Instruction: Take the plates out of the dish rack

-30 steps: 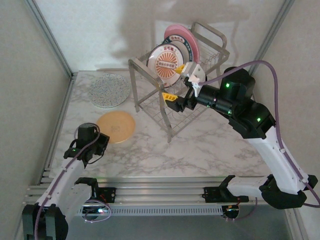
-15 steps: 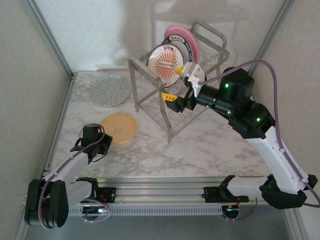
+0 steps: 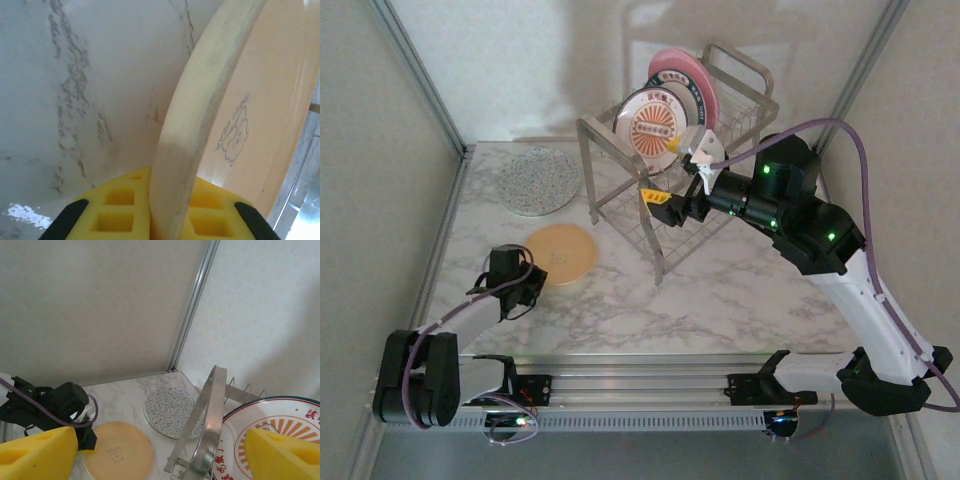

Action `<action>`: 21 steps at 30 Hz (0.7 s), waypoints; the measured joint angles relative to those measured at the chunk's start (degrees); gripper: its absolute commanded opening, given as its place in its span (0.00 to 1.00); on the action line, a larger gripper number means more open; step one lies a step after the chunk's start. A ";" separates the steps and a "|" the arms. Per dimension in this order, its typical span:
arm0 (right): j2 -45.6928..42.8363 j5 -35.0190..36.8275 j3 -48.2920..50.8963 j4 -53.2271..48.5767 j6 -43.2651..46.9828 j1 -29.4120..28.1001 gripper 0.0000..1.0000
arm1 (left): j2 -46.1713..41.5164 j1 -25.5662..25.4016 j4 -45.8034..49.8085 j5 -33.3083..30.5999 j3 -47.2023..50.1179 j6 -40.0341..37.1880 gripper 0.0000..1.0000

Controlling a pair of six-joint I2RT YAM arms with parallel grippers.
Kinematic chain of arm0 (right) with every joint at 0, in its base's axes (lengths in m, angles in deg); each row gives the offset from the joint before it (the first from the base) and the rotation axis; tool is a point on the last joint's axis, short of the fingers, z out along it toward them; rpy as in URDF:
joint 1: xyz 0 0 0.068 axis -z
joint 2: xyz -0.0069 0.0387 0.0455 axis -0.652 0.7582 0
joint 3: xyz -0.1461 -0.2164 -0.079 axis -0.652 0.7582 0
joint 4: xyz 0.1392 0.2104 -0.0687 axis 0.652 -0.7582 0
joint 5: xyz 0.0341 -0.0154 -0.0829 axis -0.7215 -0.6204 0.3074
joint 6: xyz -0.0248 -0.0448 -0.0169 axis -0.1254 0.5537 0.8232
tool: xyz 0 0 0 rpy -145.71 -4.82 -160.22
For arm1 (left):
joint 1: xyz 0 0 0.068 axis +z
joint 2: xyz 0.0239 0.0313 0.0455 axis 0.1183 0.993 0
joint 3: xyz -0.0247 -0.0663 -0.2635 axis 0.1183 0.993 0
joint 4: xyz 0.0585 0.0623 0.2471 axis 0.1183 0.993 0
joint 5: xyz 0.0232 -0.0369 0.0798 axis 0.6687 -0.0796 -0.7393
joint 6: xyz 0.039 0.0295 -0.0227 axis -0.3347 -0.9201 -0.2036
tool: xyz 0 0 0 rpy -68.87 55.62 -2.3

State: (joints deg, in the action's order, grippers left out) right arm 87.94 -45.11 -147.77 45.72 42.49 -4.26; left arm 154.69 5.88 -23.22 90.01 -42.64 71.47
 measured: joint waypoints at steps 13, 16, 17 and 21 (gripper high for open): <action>-0.02 12.11 -0.02 2.08 -0.85 -0.11 0.88 | -0.22 0.04 3.76 -0.72 -1.22 -1.49 0.52; 0.66 18.60 -1.33 3.21 -0.85 -0.02 0.90 | -1.29 0.04 5.35 -0.96 -2.14 -1.70 0.60; 1.22 20.35 -2.38 3.32 -0.85 0.22 0.90 | -1.68 0.04 5.92 -1.05 -2.56 -1.77 0.62; 5.81 25.53 -10.47 3.39 -2.38 4.98 0.90 | -3.69 0.04 8.94 -1.62 -4.72 -1.81 0.72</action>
State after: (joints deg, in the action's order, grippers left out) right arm 93.75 -19.58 -158.24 49.10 40.11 0.73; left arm 151.00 5.93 -14.28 88.39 -47.36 69.65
